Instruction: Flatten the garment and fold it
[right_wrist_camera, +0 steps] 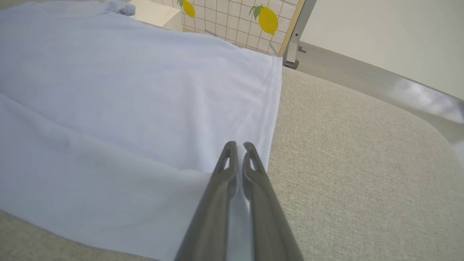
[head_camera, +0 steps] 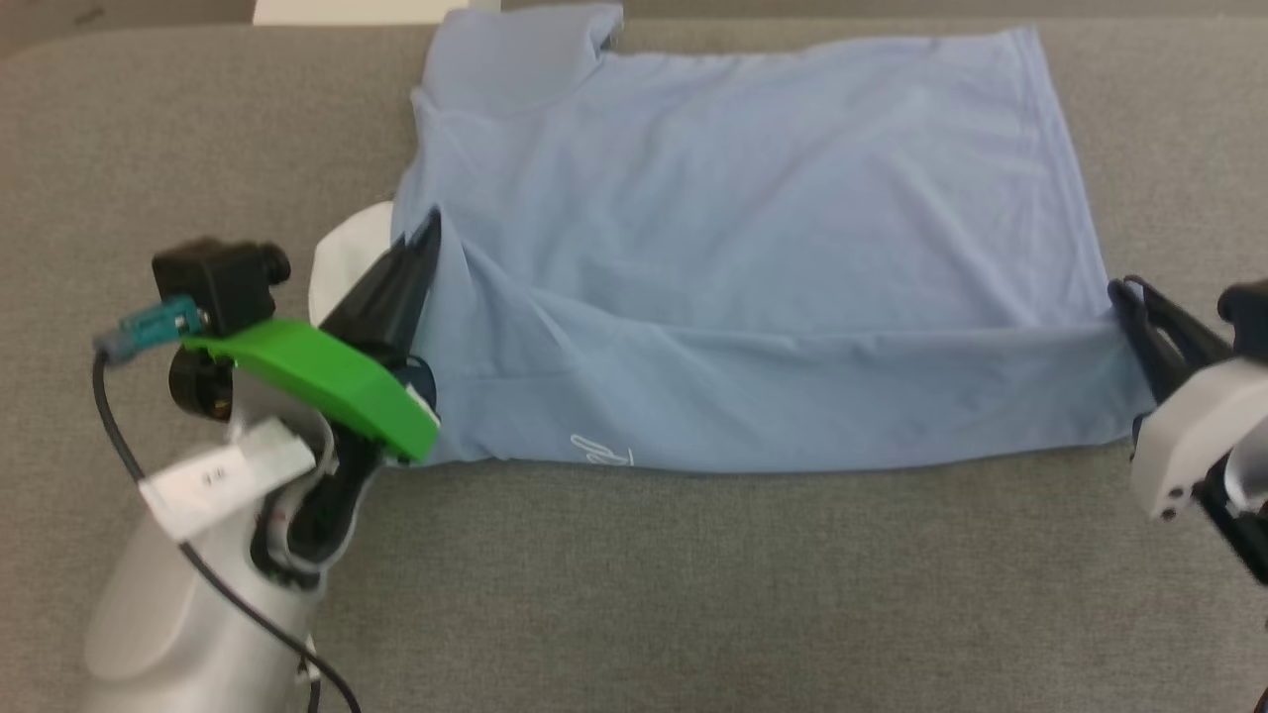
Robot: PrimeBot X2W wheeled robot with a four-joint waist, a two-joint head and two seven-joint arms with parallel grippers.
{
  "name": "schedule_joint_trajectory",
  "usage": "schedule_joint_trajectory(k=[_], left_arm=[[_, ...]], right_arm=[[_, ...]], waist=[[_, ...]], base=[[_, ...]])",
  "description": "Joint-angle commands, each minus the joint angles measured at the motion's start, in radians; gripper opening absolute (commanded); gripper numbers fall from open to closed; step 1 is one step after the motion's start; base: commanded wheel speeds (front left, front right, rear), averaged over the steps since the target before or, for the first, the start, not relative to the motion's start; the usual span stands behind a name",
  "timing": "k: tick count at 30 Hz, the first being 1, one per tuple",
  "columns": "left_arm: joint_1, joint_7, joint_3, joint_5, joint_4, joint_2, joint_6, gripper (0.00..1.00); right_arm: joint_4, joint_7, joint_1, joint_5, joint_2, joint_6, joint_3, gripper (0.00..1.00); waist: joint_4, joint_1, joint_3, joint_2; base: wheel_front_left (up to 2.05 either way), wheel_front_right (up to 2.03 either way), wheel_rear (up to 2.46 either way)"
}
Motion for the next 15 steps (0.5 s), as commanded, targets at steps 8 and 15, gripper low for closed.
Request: schedule_joint_trajectory(k=[8, 15], left_arm=[[-0.184, 0.116, 0.020, -0.061, 0.155, 0.026, 0.001, 0.00], [-0.233, 0.354, -0.016, -0.094, 0.296, 0.067, 0.069, 0.00]], right_arm=[[0.110, 0.081, -0.174, 0.038, -0.060, -0.002, 0.045, 0.00], [0.178, 0.205, -0.248, 0.089, -0.074, -0.002, 0.085, 0.00]], waist=[[0.004, 0.0000, 0.147, 0.0000], [-0.003, 0.0000, 0.193, 0.0000]], base=[[0.00, 0.00, 0.00], [0.00, 0.00, 0.00]])
